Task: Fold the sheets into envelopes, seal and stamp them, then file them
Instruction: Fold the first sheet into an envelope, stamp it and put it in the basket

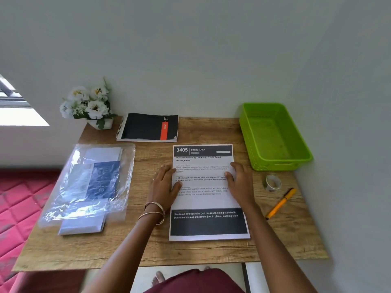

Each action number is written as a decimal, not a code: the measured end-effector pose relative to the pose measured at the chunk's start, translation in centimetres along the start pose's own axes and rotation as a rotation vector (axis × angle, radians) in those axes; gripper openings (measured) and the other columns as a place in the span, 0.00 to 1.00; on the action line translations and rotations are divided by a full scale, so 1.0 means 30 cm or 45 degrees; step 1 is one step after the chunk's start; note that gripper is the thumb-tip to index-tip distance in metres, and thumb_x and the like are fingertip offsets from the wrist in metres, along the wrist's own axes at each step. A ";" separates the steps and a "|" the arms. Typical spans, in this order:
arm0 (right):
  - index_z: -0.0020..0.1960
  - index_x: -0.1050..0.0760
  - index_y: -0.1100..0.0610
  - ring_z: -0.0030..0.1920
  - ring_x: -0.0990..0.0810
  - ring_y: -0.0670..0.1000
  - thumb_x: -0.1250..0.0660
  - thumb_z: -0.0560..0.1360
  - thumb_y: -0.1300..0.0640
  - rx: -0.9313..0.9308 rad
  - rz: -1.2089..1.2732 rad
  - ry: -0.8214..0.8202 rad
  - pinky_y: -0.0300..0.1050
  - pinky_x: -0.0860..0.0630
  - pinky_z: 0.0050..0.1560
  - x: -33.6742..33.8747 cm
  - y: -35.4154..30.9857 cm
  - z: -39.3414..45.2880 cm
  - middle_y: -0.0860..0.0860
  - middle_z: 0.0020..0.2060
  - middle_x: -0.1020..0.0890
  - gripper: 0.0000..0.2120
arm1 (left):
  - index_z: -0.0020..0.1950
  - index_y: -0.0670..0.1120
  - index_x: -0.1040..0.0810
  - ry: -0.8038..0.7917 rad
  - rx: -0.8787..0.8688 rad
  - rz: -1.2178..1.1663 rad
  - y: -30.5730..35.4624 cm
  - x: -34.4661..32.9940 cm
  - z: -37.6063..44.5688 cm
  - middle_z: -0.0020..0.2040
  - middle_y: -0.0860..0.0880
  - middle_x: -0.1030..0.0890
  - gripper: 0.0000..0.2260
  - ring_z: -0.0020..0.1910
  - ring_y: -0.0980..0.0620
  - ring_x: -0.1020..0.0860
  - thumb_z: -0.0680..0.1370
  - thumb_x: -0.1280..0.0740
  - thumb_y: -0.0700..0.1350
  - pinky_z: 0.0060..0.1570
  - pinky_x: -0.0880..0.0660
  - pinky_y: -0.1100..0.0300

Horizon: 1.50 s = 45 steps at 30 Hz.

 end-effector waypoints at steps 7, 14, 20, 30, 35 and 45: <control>0.59 0.24 0.59 0.53 0.20 0.56 0.28 0.71 0.61 -0.233 0.249 0.030 0.52 0.24 0.56 0.007 -0.035 0.113 0.56 0.53 0.17 0.17 | 0.68 0.47 0.32 -0.006 0.039 0.034 -0.001 0.001 -0.007 0.71 0.50 0.34 0.23 0.70 0.49 0.37 0.75 0.35 0.52 0.67 0.38 0.47; 0.55 0.22 0.64 0.47 0.20 0.48 0.26 0.68 0.67 -0.312 0.514 0.294 0.42 0.25 0.49 0.062 -0.057 0.115 0.54 0.48 0.17 0.16 | 0.69 0.48 0.33 -0.007 0.053 0.056 -0.003 -0.003 -0.012 0.72 0.51 0.36 0.23 0.70 0.49 0.39 0.76 0.36 0.53 0.67 0.39 0.47; 0.45 0.19 0.60 0.39 0.19 0.51 0.24 0.66 0.63 -0.154 0.371 0.338 0.50 0.20 0.43 0.076 -0.059 0.120 0.53 0.38 0.17 0.09 | 0.69 0.49 0.34 -0.015 0.063 0.062 -0.003 -0.006 -0.007 0.72 0.51 0.36 0.23 0.71 0.49 0.40 0.76 0.37 0.54 0.68 0.40 0.47; 0.47 0.19 0.61 0.42 0.19 0.54 0.30 0.71 0.67 0.142 0.323 0.363 0.51 0.21 0.43 0.117 -0.117 0.102 0.55 0.41 0.16 0.05 | 0.70 0.49 0.35 -0.020 0.053 0.097 -0.008 -0.014 -0.008 0.72 0.51 0.37 0.24 0.71 0.50 0.40 0.76 0.38 0.55 0.69 0.40 0.47; 0.45 0.21 0.59 0.47 0.22 0.51 0.32 0.69 0.72 0.106 0.403 0.411 0.44 0.25 0.47 0.142 -0.087 0.041 0.49 0.44 0.20 0.10 | 0.70 0.48 0.36 -0.005 0.052 0.074 -0.005 -0.010 -0.009 0.71 0.50 0.36 0.25 0.71 0.48 0.38 0.76 0.38 0.55 0.68 0.39 0.46; 0.49 0.20 0.65 0.59 0.24 0.51 0.45 0.64 0.81 0.042 0.358 0.103 0.29 0.34 0.62 0.061 0.021 -0.036 0.55 0.56 0.20 0.23 | 0.74 0.58 0.58 0.106 0.021 -0.113 0.025 0.026 -0.038 0.70 0.45 0.35 0.38 0.65 0.44 0.31 0.75 0.34 0.50 0.62 0.33 0.41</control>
Point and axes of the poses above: each hand's wrist, its own z-axis towards the middle knuckle, its own x-axis out of the back of the hand, y = z × x, the point moved 7 cm from there along z, towards the middle knuckle
